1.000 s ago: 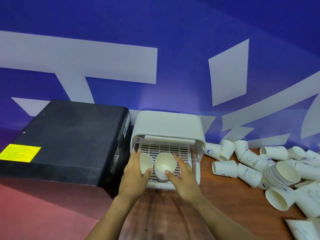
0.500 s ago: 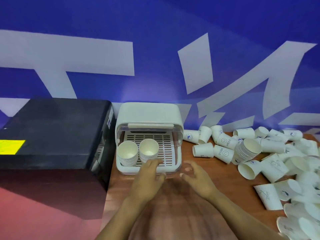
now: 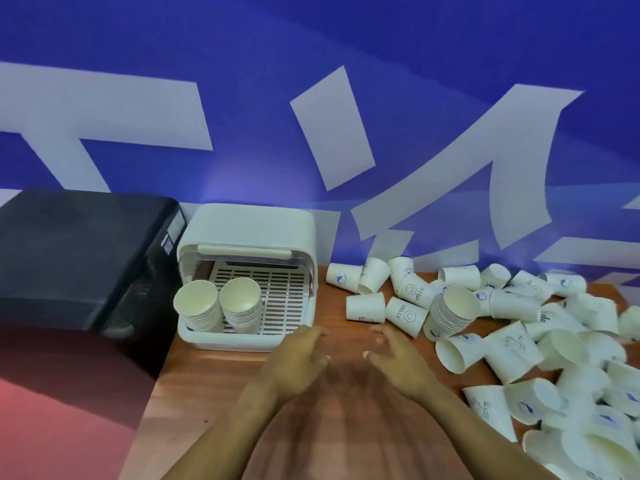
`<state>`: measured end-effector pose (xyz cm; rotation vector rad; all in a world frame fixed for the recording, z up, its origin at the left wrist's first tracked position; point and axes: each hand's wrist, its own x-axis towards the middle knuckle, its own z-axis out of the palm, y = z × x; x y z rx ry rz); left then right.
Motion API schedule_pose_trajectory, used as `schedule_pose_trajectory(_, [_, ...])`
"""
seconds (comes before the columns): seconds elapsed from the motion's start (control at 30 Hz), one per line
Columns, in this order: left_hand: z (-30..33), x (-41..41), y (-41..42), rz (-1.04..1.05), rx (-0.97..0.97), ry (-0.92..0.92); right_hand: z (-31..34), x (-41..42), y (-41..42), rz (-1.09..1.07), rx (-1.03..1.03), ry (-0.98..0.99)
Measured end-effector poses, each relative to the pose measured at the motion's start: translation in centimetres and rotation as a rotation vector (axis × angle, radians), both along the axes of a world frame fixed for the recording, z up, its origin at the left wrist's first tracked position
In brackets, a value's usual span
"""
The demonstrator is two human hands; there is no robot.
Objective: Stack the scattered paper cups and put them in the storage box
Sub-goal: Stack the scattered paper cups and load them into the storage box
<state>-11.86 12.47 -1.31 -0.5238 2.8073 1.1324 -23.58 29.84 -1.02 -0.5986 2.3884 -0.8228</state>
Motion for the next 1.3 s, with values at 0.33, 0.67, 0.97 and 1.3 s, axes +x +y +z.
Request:
schedule_pose_trajectory(0.33, [-2.1,-8.5,5.3,-0.043,-0.126,-0.094,-1.5,-8.7,3.3,0.181,0.274,0.183])
schedule_pose_trajectory(0.67, [-4.3,-17.3,4.2,-0.029,-0.261,-0.172,-4.1,-13.2,-0.2,0.332,0.634,0.556])
schedule_pose_trajectory(0.97, [-7.4,-20.4,5.0,-0.106,-0.402,-0.257,-5.7,-13.9,-1.2,0.342,0.739,0.529])
schedule_pose_trajectory(1.3, [-8.1,-17.7,5.3,-0.100,-0.474,-0.268,-7.1,-12.5,-0.9,0.389,0.650,0.454])
